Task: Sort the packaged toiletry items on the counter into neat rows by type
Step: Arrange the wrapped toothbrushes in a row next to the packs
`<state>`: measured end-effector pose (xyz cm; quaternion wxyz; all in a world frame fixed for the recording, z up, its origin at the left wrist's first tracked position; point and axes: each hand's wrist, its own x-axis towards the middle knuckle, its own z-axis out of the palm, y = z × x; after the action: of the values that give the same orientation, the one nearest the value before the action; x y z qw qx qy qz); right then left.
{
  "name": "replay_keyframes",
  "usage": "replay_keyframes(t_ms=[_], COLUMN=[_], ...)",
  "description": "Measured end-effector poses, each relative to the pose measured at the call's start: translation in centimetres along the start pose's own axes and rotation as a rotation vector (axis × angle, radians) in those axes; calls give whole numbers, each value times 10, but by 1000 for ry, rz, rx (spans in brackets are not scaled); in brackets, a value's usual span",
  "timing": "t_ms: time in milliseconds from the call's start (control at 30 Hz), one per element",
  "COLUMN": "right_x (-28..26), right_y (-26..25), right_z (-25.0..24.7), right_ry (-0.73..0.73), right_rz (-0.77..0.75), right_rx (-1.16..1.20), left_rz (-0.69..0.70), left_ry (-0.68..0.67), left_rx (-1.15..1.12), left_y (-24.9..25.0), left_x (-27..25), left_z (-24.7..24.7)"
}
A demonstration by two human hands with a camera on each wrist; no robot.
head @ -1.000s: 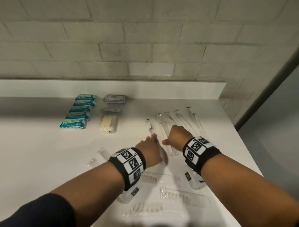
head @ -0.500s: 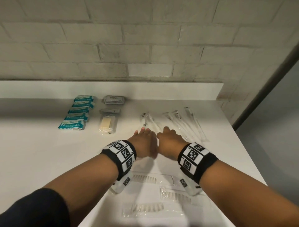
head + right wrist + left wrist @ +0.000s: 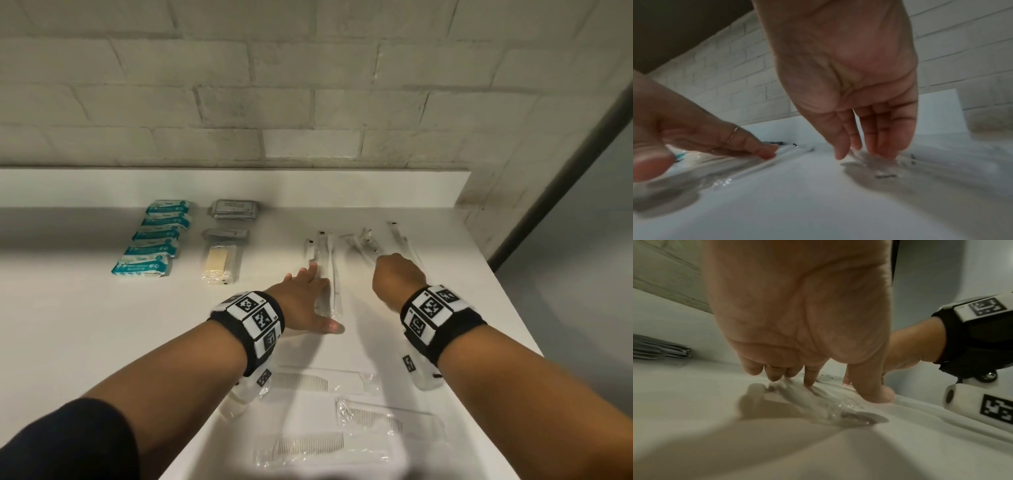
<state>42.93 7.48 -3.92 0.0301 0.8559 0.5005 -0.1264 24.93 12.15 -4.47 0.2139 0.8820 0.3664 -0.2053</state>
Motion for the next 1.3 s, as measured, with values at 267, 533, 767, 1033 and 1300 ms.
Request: replay_keyframes(t_ms=[267,533,767,1033,1300], right_x=[6,27,33,29,25], right_y=[-39,18,18,11,3], right_z=[9,-8,-15,-10,-1], right_ry=[-90,51,-63,16,30], right_rz=[-158,93,-30,-140,-279], right_rx=[68,73,231,99,75], left_rz=[32,23,25,41,15], left_ry=[-4,39,23,38,35], left_rx=[99,66,110,125,49], left_y=[5,5,5,6,4], left_x=[17,16,23,20,27], left_z=[-1,-7,-1,-3,-2])
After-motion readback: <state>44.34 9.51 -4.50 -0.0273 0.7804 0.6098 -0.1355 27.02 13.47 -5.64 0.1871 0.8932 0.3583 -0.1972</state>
